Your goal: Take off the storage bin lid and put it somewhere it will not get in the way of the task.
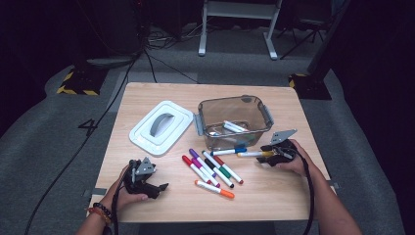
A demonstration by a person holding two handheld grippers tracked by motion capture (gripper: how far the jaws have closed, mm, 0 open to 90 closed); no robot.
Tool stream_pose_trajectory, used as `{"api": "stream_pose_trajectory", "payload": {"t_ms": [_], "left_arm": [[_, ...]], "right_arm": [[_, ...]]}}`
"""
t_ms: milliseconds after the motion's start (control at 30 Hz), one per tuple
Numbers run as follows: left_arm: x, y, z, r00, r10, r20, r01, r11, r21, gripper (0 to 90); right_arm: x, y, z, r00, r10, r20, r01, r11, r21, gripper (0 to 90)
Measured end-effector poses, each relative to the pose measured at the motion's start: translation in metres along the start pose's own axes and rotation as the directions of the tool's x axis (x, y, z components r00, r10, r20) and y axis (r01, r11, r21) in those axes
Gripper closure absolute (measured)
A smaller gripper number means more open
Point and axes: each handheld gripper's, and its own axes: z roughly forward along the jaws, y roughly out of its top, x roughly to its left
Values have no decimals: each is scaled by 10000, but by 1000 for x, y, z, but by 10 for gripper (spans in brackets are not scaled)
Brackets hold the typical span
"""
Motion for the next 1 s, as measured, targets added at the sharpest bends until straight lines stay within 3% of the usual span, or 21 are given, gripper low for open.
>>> {"api": "stream_pose_trajectory", "payload": {"t_ms": [267,567,833,1000], "left_arm": [[0,0,0,10000,-7,9,7,10000,-1,124],[0,0,0,10000,-9,-5,9,10000,-3,123],[0,0,0,10000,-7,-8,7,10000,-2,123],[0,0,0,10000,-9,-2,9,10000,-2,123]], "right_arm": [[14,-4,-8,9922,-921,-843,939,9954,168,723],[25,-11,-15,9791,-1482,-1393,1510,9885,99,741],[33,-5,-33,9771,-1802,-1135,1733,9825,-679,743],[42,4,-47,9695,-2241,-988,2125,9703,-1154,743]]}}
